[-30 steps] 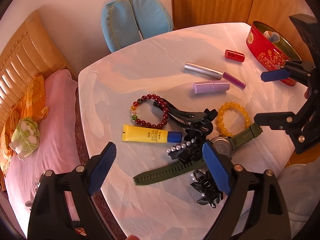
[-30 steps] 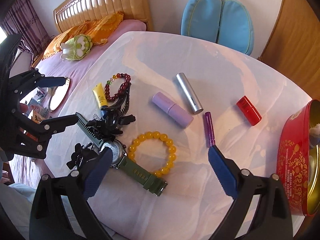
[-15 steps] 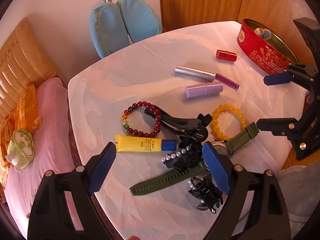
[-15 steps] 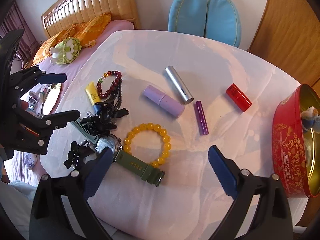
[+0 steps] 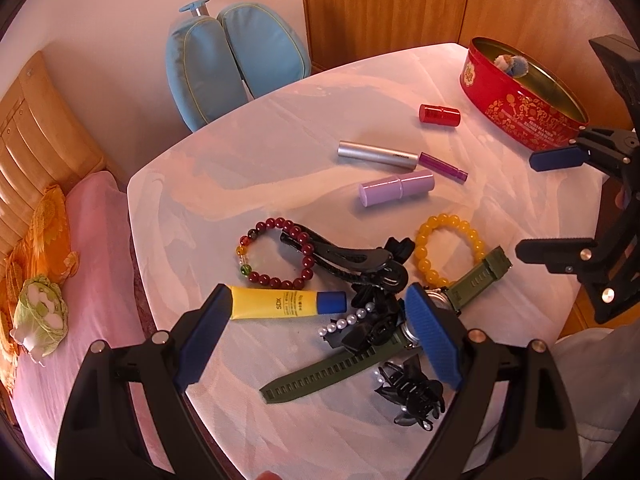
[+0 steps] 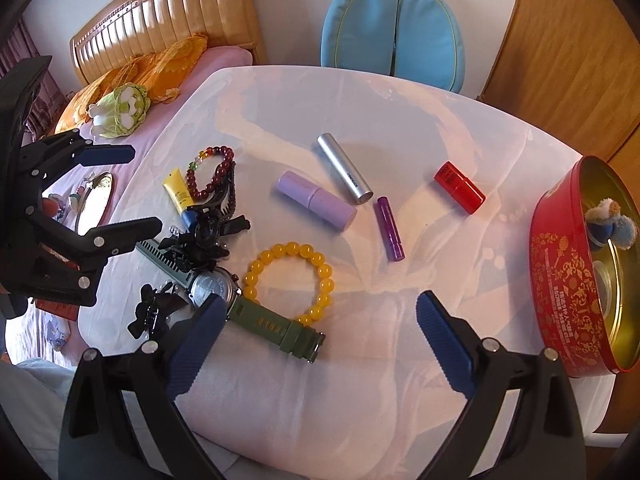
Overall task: Organize jewelry
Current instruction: 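Withdraw the right gripper from the tin back over the table, then lower the right gripper toward the green-strap watch and black clip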
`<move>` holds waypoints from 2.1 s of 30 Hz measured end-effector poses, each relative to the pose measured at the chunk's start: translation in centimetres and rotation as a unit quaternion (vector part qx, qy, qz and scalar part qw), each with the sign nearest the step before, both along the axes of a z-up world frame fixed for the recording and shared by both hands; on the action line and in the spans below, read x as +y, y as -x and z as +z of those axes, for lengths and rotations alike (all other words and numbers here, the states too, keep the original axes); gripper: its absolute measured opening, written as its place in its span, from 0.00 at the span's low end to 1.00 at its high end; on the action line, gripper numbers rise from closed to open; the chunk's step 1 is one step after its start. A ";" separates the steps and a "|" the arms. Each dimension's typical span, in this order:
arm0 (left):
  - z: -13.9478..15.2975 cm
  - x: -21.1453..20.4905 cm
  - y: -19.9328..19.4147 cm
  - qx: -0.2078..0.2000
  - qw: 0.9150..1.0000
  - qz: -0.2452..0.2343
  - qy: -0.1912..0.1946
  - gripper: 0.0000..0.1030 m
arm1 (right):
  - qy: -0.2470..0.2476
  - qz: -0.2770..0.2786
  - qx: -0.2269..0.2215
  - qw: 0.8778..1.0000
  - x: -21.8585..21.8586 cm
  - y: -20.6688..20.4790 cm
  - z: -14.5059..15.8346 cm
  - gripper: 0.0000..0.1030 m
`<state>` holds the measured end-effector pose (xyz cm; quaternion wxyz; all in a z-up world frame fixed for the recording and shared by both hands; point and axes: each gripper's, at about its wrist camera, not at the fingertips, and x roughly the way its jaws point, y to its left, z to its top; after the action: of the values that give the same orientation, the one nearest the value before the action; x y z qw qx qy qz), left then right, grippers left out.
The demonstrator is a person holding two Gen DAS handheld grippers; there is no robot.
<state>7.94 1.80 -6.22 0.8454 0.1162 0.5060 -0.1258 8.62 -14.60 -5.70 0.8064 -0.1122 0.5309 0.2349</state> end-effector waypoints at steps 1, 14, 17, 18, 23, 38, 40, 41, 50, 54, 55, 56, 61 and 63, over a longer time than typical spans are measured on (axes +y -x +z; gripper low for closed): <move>0.0 0.0 0.0 0.000 1.000 0.000 0.000 0.83 | 0.001 0.000 0.000 1.000 0.0 0.0 0.0 0.94; 0.2 0.2 0.3 0.015 0.999 -0.009 0.037 0.83 | -0.041 0.016 0.011 0.999 -0.2 0.2 0.5 0.94; 0.3 0.0 0.5 0.029 0.997 -0.027 0.069 0.83 | -0.057 0.024 0.024 0.998 -0.3 0.0 0.7 0.94; 0.3 -0.2 0.6 0.028 0.997 -0.029 0.067 0.83 | -0.058 0.027 0.029 0.998 -0.3 0.0 0.7 0.94; 0.0 -0.6 0.7 0.030 0.997 -0.037 0.053 0.83 | -0.070 0.045 0.054 0.995 -0.2 -0.2 0.2 0.94; -0.6 -0.2 -0.1 0.029 0.997 -0.033 0.061 0.83 | -0.056 0.043 0.063 0.995 0.1 -0.4 -0.4 0.94; -0.9 0.0 -0.1 0.031 0.997 -0.035 0.063 0.83 | -0.052 0.041 0.066 0.996 0.2 -0.2 -0.6 0.94; -1.0 0.2 -0.1 0.031 0.997 -0.037 0.062 0.83 | -0.049 0.039 0.068 0.996 0.1 -0.1 -0.7 0.94; -2.6 1.6 -0.2 0.043 0.996 -0.032 0.064 0.83 | -0.020 0.019 0.087 0.996 0.6 0.5 -2.8 0.94; -3.3 1.6 -0.3 0.048 0.996 -0.035 0.069 0.83 | -0.004 0.019 0.090 0.996 1.3 0.6 -4.2 0.94; -3.4 1.6 -0.2 0.049 0.996 -0.037 0.067 0.83 | 0.001 0.023 0.090 0.996 1.5 0.7 -4.5 0.94; -3.5 1.6 -0.2 0.050 0.996 -0.040 0.066 0.83 | 0.005 0.026 0.089 0.996 1.7 0.8 -4.7 0.94; -3.7 1.9 -0.2 0.050 0.996 -0.045 0.061 0.83 | 0.007 0.041 0.076 0.996 2.4 1.3 -5.1 0.94; -3.7 2.1 -0.2 0.050 0.996 -0.043 0.061 0.83 | -0.010 0.052 0.075 0.996 2.8 1.5 -4.8 0.94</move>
<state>8.17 3.88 -9.93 0.8183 0.0800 0.5335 -0.1983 7.07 -11.85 -10.46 0.7520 -0.1131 0.5812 0.2898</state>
